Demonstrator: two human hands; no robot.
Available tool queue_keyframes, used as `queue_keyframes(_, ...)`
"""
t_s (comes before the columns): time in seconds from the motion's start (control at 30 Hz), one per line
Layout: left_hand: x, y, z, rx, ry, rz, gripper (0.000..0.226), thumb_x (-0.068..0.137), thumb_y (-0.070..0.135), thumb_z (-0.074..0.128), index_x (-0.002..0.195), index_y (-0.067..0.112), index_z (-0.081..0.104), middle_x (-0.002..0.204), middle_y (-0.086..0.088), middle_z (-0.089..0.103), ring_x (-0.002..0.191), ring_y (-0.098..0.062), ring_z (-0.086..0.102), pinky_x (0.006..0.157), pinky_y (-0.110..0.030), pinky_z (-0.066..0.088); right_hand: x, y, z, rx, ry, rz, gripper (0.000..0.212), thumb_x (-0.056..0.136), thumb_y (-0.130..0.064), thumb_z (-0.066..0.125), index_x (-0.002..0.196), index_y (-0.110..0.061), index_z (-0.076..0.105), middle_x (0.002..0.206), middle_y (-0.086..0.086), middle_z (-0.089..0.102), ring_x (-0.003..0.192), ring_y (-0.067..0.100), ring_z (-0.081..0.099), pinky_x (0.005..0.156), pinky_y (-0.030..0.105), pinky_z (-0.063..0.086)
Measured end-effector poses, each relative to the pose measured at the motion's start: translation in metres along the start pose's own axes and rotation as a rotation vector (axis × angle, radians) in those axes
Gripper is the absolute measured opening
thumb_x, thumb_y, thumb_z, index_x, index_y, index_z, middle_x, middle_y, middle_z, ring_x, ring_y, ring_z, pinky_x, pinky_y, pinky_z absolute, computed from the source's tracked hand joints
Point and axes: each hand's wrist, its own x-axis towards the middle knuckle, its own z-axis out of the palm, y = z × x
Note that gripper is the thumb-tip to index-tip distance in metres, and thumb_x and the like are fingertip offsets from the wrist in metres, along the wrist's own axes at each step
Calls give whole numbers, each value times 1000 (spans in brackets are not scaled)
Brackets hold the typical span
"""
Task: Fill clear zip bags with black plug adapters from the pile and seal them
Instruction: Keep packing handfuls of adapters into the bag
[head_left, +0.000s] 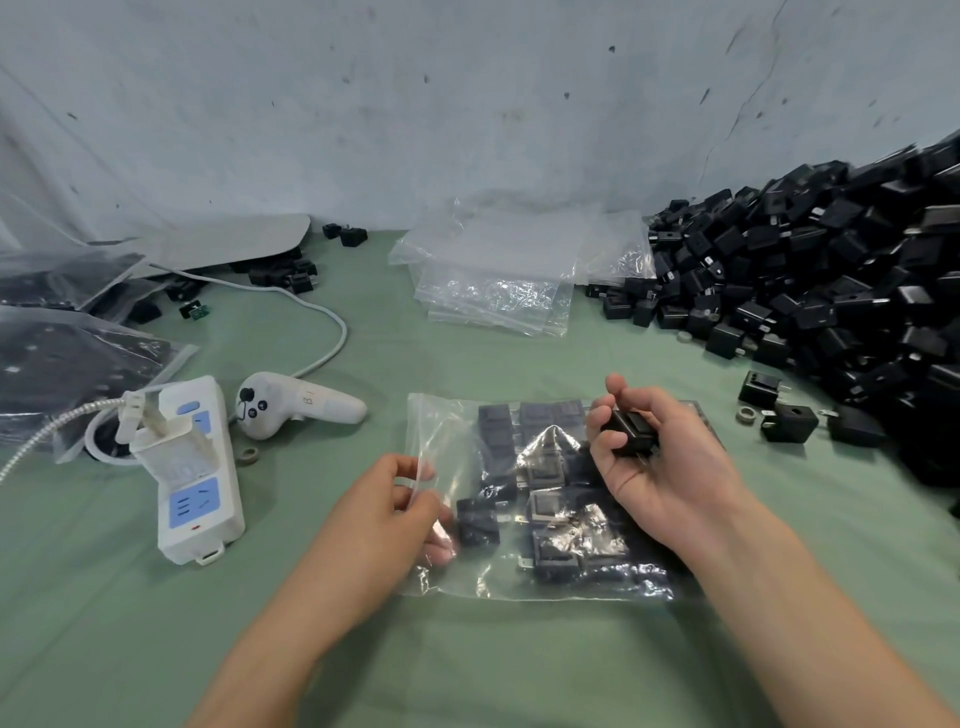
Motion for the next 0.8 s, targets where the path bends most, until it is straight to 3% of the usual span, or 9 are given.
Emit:
queue_keyframes(0.13,4,1,0,-70,-58,-53,18,95,7,50,107,20,51,80,-4,76,72,-31,74,75,-40,58,0,0,0,1,-3,-3,17,96,-8,52,107,-7,65,74,9,61,58,15,60,42,19,45)
queue_keyframes(0.23,6,6,0,-155,-108,-111,19,97,0,47,110,13,49,82,-9,77,68,-27,73,63,-30,60,-1,0,0,3,-3,-2,17,96,-8,52,106,-7,65,74,9,61,58,15,60,42,19,45)
queue_keyframes(0.33,8,10,0,-212,-135,-143,17,99,0,46,111,11,49,87,-11,77,64,-25,71,58,-30,58,-1,0,0,4,-5,-4,17,96,-8,52,108,-7,65,74,9,61,58,15,60,43,19,46)
queue_keyframes(0.53,7,8,-4,-219,-170,-135,15,100,8,48,114,12,50,97,-4,77,70,-27,65,69,-35,57,-1,0,-1,0,3,-2,18,95,-8,53,108,-6,66,76,9,61,59,15,60,43,19,46)
queue_keyframes(0.7,9,8,-3,-309,-133,-164,18,96,12,60,114,11,57,86,-2,77,68,-24,70,57,-31,56,-3,1,0,-10,-2,-19,18,92,-9,56,104,-4,68,85,12,60,62,19,62,50,21,52)
queue_keyframes(0.8,13,8,-4,-339,25,-96,16,97,20,60,113,17,59,92,-8,75,66,-21,70,60,-35,56,-5,0,1,-30,-52,-36,22,87,-12,60,106,-6,68,94,13,61,73,23,65,62,26,58)
